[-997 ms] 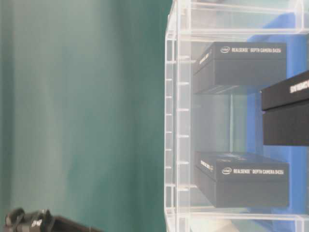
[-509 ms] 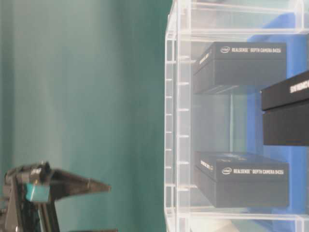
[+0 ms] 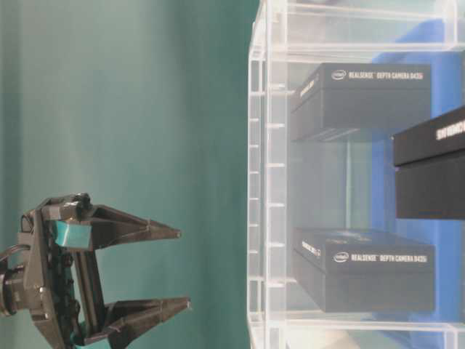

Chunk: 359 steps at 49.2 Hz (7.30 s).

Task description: Take out the box from the case.

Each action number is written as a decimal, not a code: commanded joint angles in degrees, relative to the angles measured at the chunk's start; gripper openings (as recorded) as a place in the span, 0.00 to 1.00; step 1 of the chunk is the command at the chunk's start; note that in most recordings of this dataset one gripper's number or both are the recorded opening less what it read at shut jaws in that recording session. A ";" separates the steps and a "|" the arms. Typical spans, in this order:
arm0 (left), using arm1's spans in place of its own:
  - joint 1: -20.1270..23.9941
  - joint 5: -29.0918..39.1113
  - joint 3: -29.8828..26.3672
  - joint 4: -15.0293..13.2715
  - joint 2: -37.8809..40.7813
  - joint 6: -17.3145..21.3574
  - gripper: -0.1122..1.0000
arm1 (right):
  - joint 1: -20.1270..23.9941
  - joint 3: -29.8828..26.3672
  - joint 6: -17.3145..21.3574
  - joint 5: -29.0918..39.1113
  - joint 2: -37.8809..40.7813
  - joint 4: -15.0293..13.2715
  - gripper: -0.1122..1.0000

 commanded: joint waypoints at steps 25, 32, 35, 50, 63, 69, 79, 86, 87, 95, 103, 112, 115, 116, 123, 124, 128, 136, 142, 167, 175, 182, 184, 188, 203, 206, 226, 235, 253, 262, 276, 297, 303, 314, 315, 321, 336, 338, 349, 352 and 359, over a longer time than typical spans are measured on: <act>-0.70 0.18 -1.67 0.26 -0.18 -1.32 0.97 | -0.09 0.00 -0.18 -0.53 -1.49 -0.09 0.94; -0.70 0.18 -1.67 0.18 -0.18 -1.41 0.97 | -0.09 0.09 -0.18 -1.41 -1.49 -0.09 0.94; -0.70 0.18 -1.67 0.26 -0.26 -1.41 0.97 | 0.00 0.09 -0.18 -1.58 -1.49 -0.09 0.94; -0.70 0.18 -1.67 0.18 -0.18 -1.41 0.97 | 0.00 0.26 -0.18 -1.67 -1.49 -0.09 0.94; -0.70 0.00 -1.58 0.26 -0.26 -1.23 0.97 | 0.00 0.26 -0.09 -1.67 -1.49 -0.09 0.94; -0.70 0.00 -1.58 0.26 -0.26 -1.14 0.97 | 0.00 0.26 -0.09 -1.67 -1.49 -0.09 0.94; -0.70 -0.09 -1.58 0.26 -0.26 -1.14 0.97 | 0.00 0.26 -0.09 -1.67 -1.49 0.09 0.94; -0.70 -0.09 -1.41 0.26 -0.18 -1.23 0.97 | 0.09 0.26 0.00 -1.67 -1.49 0.09 0.94; -0.70 -0.09 -1.41 0.26 -0.26 -1.23 0.97 | 0.09 0.26 0.00 -1.67 -1.49 0.09 0.94; -0.70 -0.09 -1.32 0.26 -0.18 -1.32 0.97 | 0.09 0.26 -0.09 -1.67 -1.49 0.09 0.94; -0.70 -0.26 -0.62 0.26 -0.18 -1.41 0.97 | 0.09 0.35 -0.09 -1.67 -1.49 0.09 0.94; -0.70 -1.93 1.67 0.26 -0.18 -1.67 0.97 | 0.09 0.44 -0.18 -1.67 -1.49 0.09 0.94; -0.70 -2.72 2.29 0.26 -0.18 -1.67 0.97 | 0.09 0.53 -0.18 -1.67 -1.49 0.00 0.94; -0.70 -3.08 2.72 0.26 -0.18 -1.76 0.97 | 0.09 0.62 -0.18 -1.67 -1.58 0.09 0.94; -0.62 -4.83 4.48 0.26 -0.18 -2.20 0.97 | 0.09 0.88 -0.09 -1.67 -1.76 0.09 0.94; -0.53 -5.10 4.66 0.26 -0.09 -2.29 0.97 | 0.09 0.88 -0.09 -1.67 -1.76 0.09 0.94; -0.53 -5.80 5.71 0.26 0.18 -2.64 0.97 | 0.09 1.05 -0.09 -1.67 -1.93 0.09 0.94; -0.53 -7.47 6.42 0.26 1.58 -2.64 0.97 | 0.09 1.23 -0.09 -1.67 -1.93 0.09 0.94; -0.44 -8.44 7.03 0.53 2.29 -2.64 0.97 | 0.18 1.23 -0.09 -1.67 -1.93 0.09 0.94; -0.18 -13.62 12.74 0.53 3.25 -4.31 0.97 | 0.53 1.32 0.00 -1.67 -1.93 0.09 0.94; -0.18 -15.47 13.97 0.53 4.22 -4.48 0.97 | 0.70 1.32 0.00 -1.93 -1.93 0.09 0.94; -0.09 -16.61 14.24 0.53 4.92 -4.57 0.97 | 0.88 1.32 0.00 -2.37 -1.93 0.09 0.94; 0.00 -16.70 14.24 0.53 5.01 -4.57 0.97 | 0.88 1.32 0.00 -2.46 -1.93 0.18 0.94; 0.18 -16.70 14.24 0.53 5.36 -4.57 0.97 | 0.97 1.32 0.00 -2.81 -1.93 0.09 0.94; 0.35 -16.70 14.50 0.53 6.33 -4.57 0.97 | 1.05 1.32 0.00 -3.60 -1.93 0.18 0.94; 0.44 -17.14 14.59 0.53 6.68 -4.57 0.97 | 1.05 1.32 -0.09 -3.78 -2.02 0.18 0.94; 0.88 -19.60 16.88 0.53 6.77 -6.42 0.97 | 1.14 1.41 -0.09 -3.96 -1.93 0.18 0.94; 0.88 -19.60 16.96 0.53 6.86 -6.86 0.97 | 1.14 1.41 -0.18 -3.96 -1.93 0.18 0.94; 0.62 -20.92 16.70 -0.88 6.59 -6.77 0.66 | 1.49 1.32 -0.18 -3.96 -1.93 0.18 0.94; 0.53 -20.74 16.70 -1.05 6.42 -6.86 0.66 | 1.85 1.41 -0.09 -3.96 -1.93 0.18 0.94; 0.26 -20.30 16.70 -1.05 5.98 -6.59 0.66 | 2.11 1.41 -0.09 -3.96 -2.02 0.18 0.94; -0.26 -12.74 11.43 -1.14 2.72 -6.24 0.66 | 2.11 1.41 -0.18 -4.57 -1.93 -0.09 0.94; -0.26 -9.67 8.26 -1.14 2.20 -5.89 0.66 | 2.11 1.41 -0.18 -4.92 -1.93 -0.09 0.94; -0.18 -4.22 3.34 -1.14 0.26 -5.36 0.66 | 2.11 1.41 -0.18 -5.54 -1.93 -0.18 0.94; -0.18 -3.69 2.99 -1.14 0.09 -5.36 0.66 | 2.02 1.32 -0.26 -5.54 -1.93 -0.18 0.94; -0.18 -1.49 0.88 -0.88 -1.05 -5.45 0.66 | 2.02 1.41 -0.26 -5.63 -1.93 -0.18 0.94; -0.18 5.36 -5.45 -0.88 -2.90 -5.36 0.66 | 2.11 1.41 -0.26 -5.71 -1.93 -0.26 0.94; -0.18 6.77 -6.50 -0.79 -2.99 -5.36 0.66 | 2.02 1.41 -0.26 -5.71 -1.93 -0.26 0.94; -0.26 10.72 -10.72 -0.70 -2.99 -5.27 0.66 | 2.11 1.49 -0.26 -5.71 -1.93 -0.26 0.94; -0.26 11.34 -11.51 -0.26 -2.99 -5.27 0.66 | 2.11 1.49 -0.26 -5.71 -1.93 -0.26 0.94; -0.35 11.69 -11.95 -0.18 -2.99 -5.27 0.66 | 2.11 1.49 -0.18 -5.71 -1.93 -0.26 0.94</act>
